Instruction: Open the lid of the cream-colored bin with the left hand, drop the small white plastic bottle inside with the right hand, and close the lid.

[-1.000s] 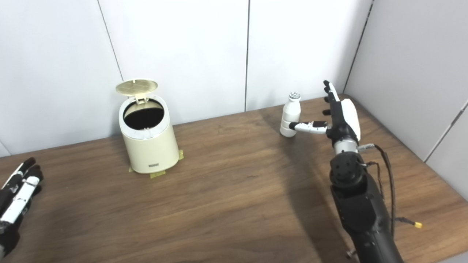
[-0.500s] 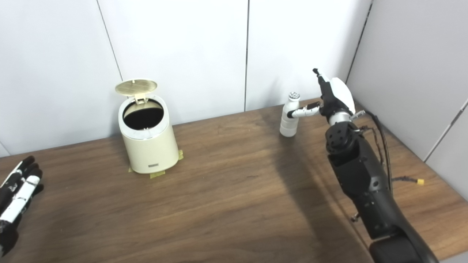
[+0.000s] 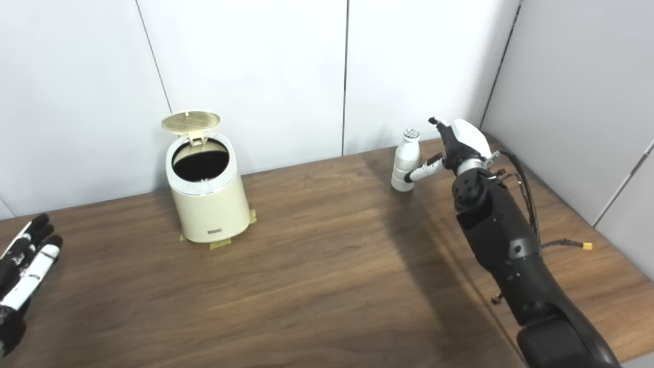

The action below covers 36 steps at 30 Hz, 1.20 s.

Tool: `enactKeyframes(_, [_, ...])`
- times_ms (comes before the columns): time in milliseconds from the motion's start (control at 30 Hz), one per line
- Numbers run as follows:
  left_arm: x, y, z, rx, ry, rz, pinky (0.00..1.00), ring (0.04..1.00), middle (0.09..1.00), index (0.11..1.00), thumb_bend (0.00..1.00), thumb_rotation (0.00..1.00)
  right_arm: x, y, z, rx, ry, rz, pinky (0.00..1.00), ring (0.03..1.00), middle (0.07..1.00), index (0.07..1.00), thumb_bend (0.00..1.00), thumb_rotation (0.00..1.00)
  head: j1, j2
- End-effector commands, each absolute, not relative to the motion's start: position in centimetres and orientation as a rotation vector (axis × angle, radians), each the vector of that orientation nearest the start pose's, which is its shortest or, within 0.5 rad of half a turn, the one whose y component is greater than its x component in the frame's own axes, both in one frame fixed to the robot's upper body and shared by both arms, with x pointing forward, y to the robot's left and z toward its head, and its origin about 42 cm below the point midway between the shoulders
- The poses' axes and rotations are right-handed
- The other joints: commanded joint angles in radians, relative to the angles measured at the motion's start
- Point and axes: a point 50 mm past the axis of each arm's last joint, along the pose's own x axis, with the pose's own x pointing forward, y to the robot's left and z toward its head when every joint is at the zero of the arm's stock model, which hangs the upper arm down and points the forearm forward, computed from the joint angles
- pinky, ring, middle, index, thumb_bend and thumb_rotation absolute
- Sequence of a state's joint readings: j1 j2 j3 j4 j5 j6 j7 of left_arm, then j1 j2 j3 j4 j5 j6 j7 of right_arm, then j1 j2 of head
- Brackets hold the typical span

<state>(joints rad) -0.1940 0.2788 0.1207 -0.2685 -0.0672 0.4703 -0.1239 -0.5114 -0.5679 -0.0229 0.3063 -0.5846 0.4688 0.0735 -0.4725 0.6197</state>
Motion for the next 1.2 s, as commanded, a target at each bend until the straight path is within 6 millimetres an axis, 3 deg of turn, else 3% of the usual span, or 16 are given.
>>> enactKeyframes(0, [33.5,29.4,23.8,0.202,-0.088,-0.034,0.93,0.979,0.993,1.0,0.31,0.41,43.9,-42.1,27.3,-1.05,0.19,-0.424,0.7,0.875,0.916,0.901,0.98,0.15,0.0,0.0])
enactKeyframes(233, [33.4,29.3,23.8,0.221,-0.085,-0.037,0.93,0.976,0.992,1.0,0.29,0.35,44.1,-42.0,26.9,-1.009,0.187,-0.433,0.65,0.832,0.891,0.904,0.96,0.13,0.004,0.002])
enactKeyframes(400, [33.3,29.3,23.7,0.219,-0.083,-0.035,0.93,0.973,0.986,1.0,0.29,0.31,44.1,-41.5,26.6,-1.011,0.187,-0.422,0.67,0.83,0.871,0.884,0.93,0.15,0.012,0.004])
enactKeyframes(733, [33.2,29.1,23.8,0.231,-0.088,-0.034,0.93,0.976,0.988,1.0,0.3,0.32,44.3,-41.0,26.1,-0.968,0.167,-0.399,0.63,0.766,0.832,0.869,0.91,0.13,0.016,0.004])
enactKeyframes(1167, [33.5,28.8,23.7,0.219,-0.086,-0.041,0.96,0.983,0.986,1.0,0.3,0.25,44.8,-40.4,25.7,-0.953,0.172,-0.377,0.59,0.736,0.827,0.872,0.87,0.1,0.02,0.008])
